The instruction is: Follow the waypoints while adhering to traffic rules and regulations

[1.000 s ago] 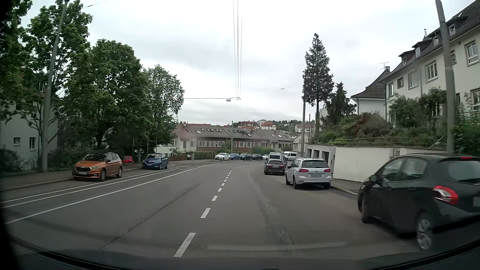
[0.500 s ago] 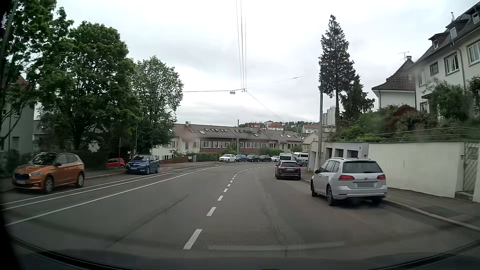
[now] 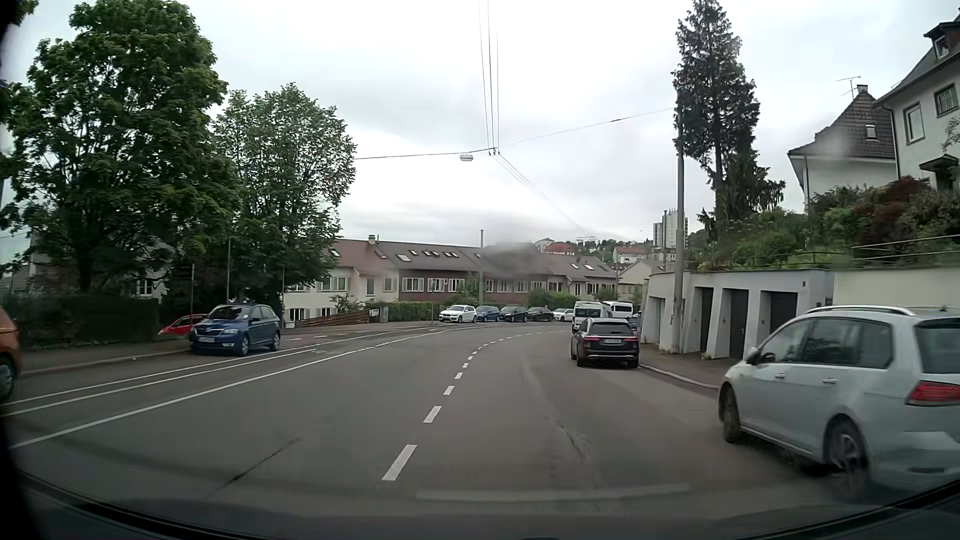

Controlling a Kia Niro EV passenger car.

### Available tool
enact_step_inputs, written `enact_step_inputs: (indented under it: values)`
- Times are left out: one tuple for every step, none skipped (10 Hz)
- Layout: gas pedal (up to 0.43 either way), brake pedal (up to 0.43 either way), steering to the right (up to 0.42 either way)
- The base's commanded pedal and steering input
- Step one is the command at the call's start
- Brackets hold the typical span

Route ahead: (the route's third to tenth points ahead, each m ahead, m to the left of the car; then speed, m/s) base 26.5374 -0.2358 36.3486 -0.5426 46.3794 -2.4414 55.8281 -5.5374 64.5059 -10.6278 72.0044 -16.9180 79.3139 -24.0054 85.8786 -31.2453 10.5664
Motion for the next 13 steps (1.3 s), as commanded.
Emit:
enact_step_inputs:
  values:
    - [0.0,0.122,-0.004]
    - [0.0,0.122,-0.004]
    - [0.0,0.122,-0.001]
    - [0.0,0.11,0.0]
    - [0.0,0.043,0.0]
    - [0.0,0.0,0.0]
    - [0.0,0.0,0.0]
    - [0.0,0.0,0.001]
    - [0.0,0.0,0.005]
    - [0.0,0.0,0.011]
    - [0.008,0.0,0.016]
    - [0.028,0.0,0.02]
    - [0.028,0.0,0.023]
